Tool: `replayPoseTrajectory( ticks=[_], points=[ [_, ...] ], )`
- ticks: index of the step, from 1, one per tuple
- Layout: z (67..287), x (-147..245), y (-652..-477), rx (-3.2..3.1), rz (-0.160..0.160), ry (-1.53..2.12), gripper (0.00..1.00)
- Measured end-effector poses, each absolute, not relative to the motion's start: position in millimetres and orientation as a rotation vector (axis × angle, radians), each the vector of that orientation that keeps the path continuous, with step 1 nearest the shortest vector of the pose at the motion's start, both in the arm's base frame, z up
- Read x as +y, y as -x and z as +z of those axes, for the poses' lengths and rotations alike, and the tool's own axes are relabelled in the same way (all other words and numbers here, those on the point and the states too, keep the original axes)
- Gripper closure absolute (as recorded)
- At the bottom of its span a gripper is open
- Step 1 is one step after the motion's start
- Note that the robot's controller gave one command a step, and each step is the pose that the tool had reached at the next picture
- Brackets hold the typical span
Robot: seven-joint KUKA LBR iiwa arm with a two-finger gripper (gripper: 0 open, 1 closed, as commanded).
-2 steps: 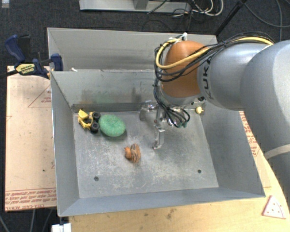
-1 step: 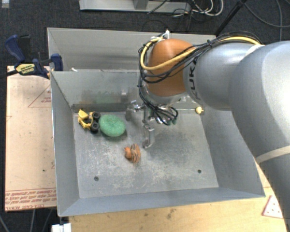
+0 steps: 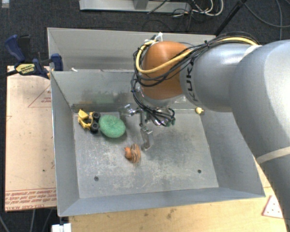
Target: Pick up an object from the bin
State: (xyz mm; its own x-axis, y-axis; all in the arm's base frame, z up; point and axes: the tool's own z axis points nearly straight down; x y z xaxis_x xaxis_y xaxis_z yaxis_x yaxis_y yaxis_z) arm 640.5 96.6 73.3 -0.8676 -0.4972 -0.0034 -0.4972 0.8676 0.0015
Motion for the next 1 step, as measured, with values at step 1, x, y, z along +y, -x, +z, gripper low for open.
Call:
replayPoseTrajectory(
  ticks=[1],
  points=[
    [85.6, 118.7, -643.8, 3.097, 0.001, 0.506, 0.00]
  ],
)
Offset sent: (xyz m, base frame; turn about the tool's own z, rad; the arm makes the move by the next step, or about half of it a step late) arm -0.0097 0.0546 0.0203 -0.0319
